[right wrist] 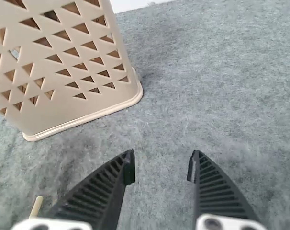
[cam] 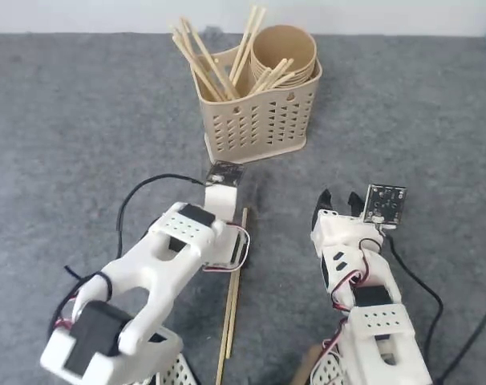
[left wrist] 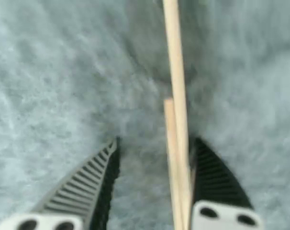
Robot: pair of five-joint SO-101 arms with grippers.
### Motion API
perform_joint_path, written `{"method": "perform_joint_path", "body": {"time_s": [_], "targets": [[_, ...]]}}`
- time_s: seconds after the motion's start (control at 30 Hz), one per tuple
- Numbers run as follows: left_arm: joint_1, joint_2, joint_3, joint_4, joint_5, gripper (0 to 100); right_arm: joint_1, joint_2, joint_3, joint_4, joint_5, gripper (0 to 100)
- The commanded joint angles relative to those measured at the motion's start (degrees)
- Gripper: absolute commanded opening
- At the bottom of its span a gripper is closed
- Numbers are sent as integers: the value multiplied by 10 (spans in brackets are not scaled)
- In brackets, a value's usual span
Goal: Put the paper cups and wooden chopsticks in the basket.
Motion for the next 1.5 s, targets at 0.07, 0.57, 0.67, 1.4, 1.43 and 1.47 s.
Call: {"method": "perform_joint_path", "body": {"time_s": [0.07,0.57,0.67,1.4,1.43,1.47], "targets": [[-5,28,-21,15,4,186,5,-13,-2,3,9,191],[-4,28,-31,11,-41,10,5,-13,-2,3,9,191],[-4,28,-37,13,-41,12,5,-13,-2,3,9,191],[-53,-257,-109,80,-42,13,6,-13,-3,3,11,191],[-65,-288,-113,79,-42,14,7,-13,-3,3,11,191],[-76,-318,-115,71,-42,15,7,-13,-3,3,11,191]]}}
